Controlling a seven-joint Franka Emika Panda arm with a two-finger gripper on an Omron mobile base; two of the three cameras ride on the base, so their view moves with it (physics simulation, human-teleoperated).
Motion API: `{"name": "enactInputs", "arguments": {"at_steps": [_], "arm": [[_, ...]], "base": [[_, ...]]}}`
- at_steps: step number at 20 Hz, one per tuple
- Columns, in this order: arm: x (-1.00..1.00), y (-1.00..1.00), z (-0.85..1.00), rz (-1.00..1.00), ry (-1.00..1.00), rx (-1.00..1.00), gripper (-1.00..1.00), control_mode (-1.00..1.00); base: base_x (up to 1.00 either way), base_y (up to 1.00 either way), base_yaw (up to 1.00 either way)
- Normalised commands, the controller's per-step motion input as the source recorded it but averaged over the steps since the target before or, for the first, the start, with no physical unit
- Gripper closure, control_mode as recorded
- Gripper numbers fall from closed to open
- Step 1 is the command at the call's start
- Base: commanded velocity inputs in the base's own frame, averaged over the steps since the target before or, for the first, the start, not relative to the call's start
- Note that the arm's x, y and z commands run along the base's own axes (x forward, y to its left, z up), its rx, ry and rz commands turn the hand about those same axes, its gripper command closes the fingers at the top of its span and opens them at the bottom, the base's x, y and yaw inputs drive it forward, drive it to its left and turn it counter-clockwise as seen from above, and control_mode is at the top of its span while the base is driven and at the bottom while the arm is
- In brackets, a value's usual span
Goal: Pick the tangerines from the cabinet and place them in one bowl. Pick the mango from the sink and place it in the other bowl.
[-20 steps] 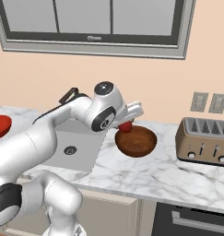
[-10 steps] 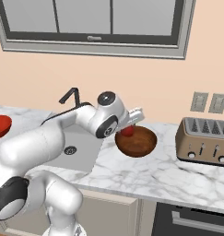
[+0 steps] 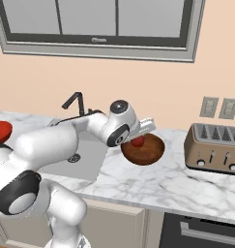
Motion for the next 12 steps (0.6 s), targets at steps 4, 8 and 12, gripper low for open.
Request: {"name": "enactInputs", "arguments": {"at_steps": [4,8,12], "arm": [[0.29,0.01,-0.22,-0.12,0.04,0.04,1.00,-1.00],[0.30,0.02,-0.30,-0.12,0.04,0.05,1.00,-1.00],[0.34,0.02,-0.36,-0.11,0.00,0.10,1.00,-1.00]], "base": [[0.00,0.00,0.00],[0.00,0.00,0.00],[0.00,0.00,0.00]]}}
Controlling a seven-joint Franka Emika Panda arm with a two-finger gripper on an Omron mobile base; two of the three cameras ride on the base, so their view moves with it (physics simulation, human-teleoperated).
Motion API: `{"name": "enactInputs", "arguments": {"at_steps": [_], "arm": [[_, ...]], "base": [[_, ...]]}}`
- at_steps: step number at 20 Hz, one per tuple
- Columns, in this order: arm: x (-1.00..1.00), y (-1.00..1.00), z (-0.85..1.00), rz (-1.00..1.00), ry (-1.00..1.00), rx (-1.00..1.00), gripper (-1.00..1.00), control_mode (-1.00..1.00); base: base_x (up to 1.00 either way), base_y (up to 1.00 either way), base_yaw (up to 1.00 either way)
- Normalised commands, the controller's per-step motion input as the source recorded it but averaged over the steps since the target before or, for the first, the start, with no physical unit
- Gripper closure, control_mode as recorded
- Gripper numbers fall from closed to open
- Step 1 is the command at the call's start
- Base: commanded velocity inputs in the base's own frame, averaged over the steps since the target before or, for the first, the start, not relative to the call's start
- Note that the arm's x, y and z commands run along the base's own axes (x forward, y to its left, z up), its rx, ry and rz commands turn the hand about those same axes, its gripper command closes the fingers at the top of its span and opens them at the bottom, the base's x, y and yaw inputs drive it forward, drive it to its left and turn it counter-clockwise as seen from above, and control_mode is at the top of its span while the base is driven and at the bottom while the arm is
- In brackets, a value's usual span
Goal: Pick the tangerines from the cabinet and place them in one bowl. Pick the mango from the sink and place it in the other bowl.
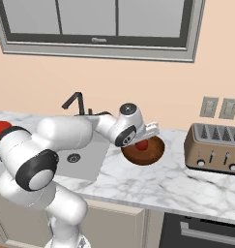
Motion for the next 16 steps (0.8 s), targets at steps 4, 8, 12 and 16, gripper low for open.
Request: {"name": "enactInputs", "arguments": {"at_steps": [4,8,12,16], "arm": [[0.36,0.05,-0.37,-0.11,0.00,0.11,1.00,-1.00],[0.40,0.01,-0.19,-0.10,0.01,0.05,1.00,-1.00],[0.43,0.00,-0.20,-0.08,0.00,0.01,1.00,-1.00],[0.34,0.00,-0.23,-0.08,0.00,0.01,1.00,-1.00]], "base": [[0.00,0.00,0.00],[0.00,0.00,0.00],[0.00,0.00,0.00],[0.00,0.00,0.00]]}}
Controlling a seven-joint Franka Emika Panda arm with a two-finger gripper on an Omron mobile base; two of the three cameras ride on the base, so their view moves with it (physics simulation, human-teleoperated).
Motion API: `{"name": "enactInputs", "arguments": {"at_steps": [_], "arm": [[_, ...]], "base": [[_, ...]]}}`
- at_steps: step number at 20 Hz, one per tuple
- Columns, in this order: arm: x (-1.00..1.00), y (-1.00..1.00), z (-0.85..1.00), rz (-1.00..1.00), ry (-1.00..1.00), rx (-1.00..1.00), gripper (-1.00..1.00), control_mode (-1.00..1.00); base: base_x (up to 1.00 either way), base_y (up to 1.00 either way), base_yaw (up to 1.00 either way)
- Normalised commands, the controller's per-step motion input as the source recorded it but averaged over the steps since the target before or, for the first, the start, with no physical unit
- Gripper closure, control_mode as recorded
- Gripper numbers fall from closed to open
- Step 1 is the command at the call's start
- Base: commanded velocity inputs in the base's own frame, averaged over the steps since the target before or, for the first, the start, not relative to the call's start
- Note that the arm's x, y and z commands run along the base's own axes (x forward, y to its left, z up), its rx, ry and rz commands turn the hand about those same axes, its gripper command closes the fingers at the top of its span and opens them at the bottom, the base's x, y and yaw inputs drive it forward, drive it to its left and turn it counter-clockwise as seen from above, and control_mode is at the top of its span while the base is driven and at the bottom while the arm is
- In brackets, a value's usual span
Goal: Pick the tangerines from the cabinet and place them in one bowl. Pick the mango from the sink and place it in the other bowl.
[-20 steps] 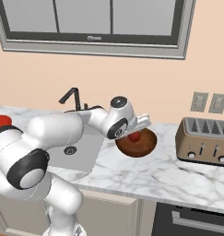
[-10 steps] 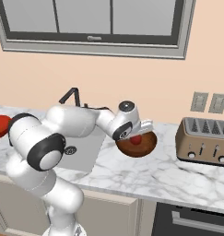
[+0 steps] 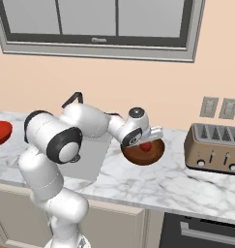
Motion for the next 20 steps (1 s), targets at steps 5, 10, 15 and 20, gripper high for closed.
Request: {"name": "enactInputs", "arguments": {"at_steps": [5,10,15,20], "arm": [[0.29,0.00,-0.23,-0.07,0.00,0.01,1.00,-1.00],[0.28,0.00,-0.20,-0.07,0.00,0.01,-1.00,-1.00],[0.23,0.00,-0.15,-0.07,0.00,0.01,-1.00,-1.00],[0.15,0.00,-0.09,-0.06,0.00,0.01,-1.00,-1.00]], "base": [[0.00,0.00,0.00],[0.00,0.00,0.00],[0.00,0.00,0.00],[0.00,0.00,0.00]]}}
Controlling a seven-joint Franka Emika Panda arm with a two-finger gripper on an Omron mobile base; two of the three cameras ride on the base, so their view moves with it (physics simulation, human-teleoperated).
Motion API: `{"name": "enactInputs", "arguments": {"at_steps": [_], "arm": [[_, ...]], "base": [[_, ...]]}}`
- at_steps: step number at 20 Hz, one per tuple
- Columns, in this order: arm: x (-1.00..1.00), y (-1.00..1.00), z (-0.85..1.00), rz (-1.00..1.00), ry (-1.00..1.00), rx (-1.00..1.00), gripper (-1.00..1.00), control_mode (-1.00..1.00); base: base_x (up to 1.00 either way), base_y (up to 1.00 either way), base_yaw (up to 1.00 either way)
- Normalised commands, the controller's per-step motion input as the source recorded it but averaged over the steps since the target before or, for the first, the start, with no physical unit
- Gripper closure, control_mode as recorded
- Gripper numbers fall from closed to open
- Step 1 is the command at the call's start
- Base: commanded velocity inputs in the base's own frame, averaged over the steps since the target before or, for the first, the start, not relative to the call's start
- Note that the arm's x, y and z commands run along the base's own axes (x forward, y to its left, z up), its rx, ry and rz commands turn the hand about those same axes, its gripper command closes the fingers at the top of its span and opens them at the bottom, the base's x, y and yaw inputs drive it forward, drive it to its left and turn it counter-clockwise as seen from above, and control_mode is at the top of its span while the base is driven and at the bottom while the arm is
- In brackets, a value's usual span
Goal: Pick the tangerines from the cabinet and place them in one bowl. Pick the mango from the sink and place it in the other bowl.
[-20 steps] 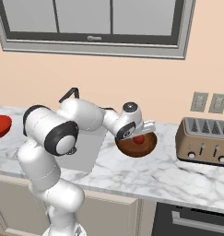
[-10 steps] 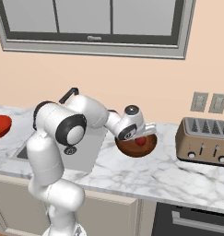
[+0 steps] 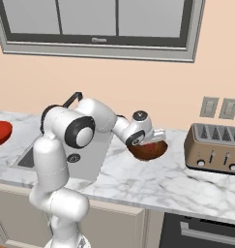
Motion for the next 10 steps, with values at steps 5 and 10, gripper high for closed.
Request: {"name": "enactInputs", "arguments": {"at_steps": [5,10], "arm": [[-0.13,-0.01,0.16,-0.06,-0.03,0.03,-1.00,-1.00],[-0.32,0.04,0.37,-0.06,-0.08,0.01,-1.00,-1.00]], "base": [[0.00,0.00,0.00],[0.00,0.00,0.00]]}}
